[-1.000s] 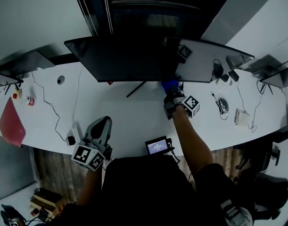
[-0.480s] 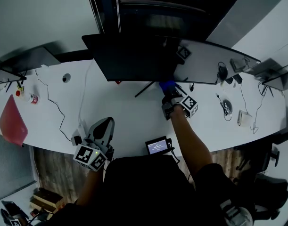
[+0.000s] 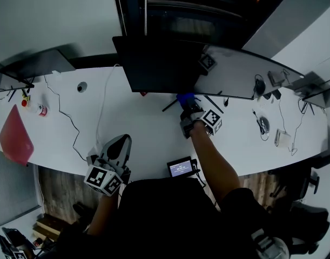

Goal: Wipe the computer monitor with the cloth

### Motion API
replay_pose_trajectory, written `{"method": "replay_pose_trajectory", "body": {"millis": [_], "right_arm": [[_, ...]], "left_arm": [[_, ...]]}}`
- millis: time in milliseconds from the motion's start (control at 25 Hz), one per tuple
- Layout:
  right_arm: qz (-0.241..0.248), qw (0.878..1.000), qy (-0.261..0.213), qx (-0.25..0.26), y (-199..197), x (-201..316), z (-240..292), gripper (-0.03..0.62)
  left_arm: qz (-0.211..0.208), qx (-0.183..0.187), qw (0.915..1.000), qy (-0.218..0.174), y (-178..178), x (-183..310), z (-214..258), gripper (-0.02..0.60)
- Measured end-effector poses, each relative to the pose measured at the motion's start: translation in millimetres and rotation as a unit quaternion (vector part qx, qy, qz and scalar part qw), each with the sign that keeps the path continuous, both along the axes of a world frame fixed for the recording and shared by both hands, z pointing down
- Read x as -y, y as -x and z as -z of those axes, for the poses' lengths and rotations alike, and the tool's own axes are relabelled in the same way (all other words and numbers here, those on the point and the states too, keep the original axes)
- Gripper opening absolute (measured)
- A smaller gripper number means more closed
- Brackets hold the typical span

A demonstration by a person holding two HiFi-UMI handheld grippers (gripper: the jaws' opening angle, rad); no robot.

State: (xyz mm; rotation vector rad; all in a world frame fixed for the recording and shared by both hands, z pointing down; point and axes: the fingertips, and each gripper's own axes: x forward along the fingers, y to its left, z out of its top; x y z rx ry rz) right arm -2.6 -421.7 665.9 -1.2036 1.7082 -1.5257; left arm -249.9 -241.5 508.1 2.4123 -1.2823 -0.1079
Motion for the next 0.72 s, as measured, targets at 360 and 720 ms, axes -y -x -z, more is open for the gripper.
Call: {"method": "replay_pose_trajectory", "body": {"millis": [360,720], "right_arm": [[0.023,1.0,0.002,-0.007,43.5,2.7,0.6,0.061],[0.058,0.998,0.004,-0.005,92.8,5.6,2.7,0.061]], "left_arm": [[0.019,-0.007,0.9998,-0.006,27.6,3.7,0.1,-0.006],[0.021,-0.013,0.9997,-0.006,38.2,3.3,-4.6,-0.006]]}}
